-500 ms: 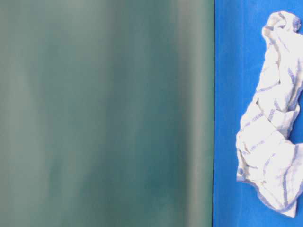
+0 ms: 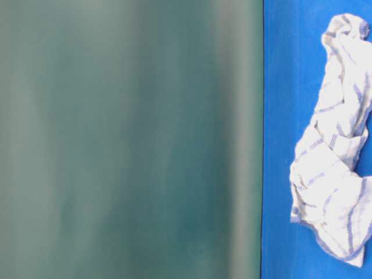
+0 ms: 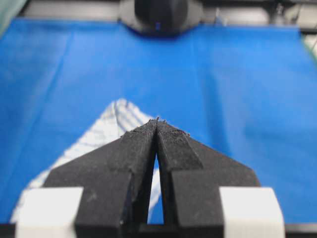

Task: Lift the towel with both arms.
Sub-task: 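Move both grippers inward and pinch opposite edges of the striped towel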

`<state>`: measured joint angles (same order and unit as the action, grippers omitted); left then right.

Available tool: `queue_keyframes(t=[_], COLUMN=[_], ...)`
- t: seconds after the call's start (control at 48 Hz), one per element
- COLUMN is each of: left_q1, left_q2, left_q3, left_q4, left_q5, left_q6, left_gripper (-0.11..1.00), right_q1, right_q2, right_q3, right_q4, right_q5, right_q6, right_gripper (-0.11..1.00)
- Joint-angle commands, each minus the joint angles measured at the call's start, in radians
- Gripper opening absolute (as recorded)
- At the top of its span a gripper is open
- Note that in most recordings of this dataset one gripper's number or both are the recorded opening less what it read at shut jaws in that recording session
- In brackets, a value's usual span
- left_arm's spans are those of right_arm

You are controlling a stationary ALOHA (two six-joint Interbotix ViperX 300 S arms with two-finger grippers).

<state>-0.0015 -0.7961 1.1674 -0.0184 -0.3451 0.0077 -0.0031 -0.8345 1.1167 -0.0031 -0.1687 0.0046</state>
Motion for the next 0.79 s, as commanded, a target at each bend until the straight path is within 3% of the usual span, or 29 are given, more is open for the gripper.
queue_keyframes(t=[0.0,0.167,0.208,0.25,0.437,0.521,0.77], left_q1=[-0.002,0.000,-0.002,-0.002,0.000,0.003,0.028], left_q2=[0.054,0.167,0.196,0.225,0.371,0.439,0.646], left_q3=[-0.031,-0.051,-0.054,-0.060,-0.101,-0.121,-0.173], left_q4=[0.000,0.000,0.000,0.000,0.000,0.000,0.000], left_q5=[-0.021,-0.032,-0.031,-0.032,-0.026,-0.028,-0.031], left_q6=[0.002,0.000,0.000,0.000,0.000,0.002,0.002], left_gripper=[0.00,0.01,0.06,0.15,0.71,0.90,0.91], right_q1=[-0.002,-0.003,-0.003,-0.003,-0.003,-0.008,-0.037], right_q2=[0.048,0.175,0.212,0.258,0.456,0.534,0.732], right_q3=[-0.026,-0.035,-0.041,-0.052,-0.118,-0.146,-0.215], right_q4=[0.002,0.008,0.011,0.017,0.025,0.025,0.028], right_q5=[-0.005,-0.006,-0.008,-0.008,0.012,0.023,0.028], right_q6=[0.002,0.006,0.006,0.006,0.006,0.006,0.006], right_gripper=[0.00,0.01,0.01,0.04,0.60,0.63,0.61])
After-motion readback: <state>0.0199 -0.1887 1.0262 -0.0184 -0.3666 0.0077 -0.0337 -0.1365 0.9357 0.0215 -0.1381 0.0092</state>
